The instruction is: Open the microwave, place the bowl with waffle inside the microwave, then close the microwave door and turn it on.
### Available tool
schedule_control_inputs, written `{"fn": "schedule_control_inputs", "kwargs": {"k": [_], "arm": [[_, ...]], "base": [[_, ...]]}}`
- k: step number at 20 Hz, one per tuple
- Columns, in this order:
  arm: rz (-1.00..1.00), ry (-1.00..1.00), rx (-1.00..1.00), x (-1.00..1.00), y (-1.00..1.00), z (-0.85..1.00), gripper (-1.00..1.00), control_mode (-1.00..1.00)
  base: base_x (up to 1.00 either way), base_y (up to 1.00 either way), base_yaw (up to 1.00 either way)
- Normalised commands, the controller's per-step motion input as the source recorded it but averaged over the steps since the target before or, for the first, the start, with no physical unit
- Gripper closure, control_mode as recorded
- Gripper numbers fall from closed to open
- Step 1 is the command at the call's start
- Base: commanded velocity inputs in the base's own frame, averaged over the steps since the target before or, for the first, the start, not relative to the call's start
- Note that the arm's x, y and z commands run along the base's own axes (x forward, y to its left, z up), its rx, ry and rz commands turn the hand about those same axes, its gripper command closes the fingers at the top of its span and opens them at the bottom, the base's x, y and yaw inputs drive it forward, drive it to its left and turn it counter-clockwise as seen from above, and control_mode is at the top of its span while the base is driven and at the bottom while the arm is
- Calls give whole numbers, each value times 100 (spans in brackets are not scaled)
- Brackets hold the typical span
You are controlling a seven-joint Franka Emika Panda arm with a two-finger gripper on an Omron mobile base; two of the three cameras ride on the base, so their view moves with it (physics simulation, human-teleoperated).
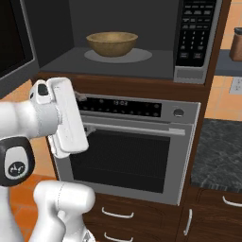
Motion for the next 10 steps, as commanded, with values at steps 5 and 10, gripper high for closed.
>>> {"fn": "schedule_control_inputs", "kwargs": {"k": [5,10], "arm": [[-28,15,-20,0,-17,-21,-100,-100],[-25,5,-19,-1,-24,-31,-100,-100]], "base": [[0,0,0],[0,0,0]]}}
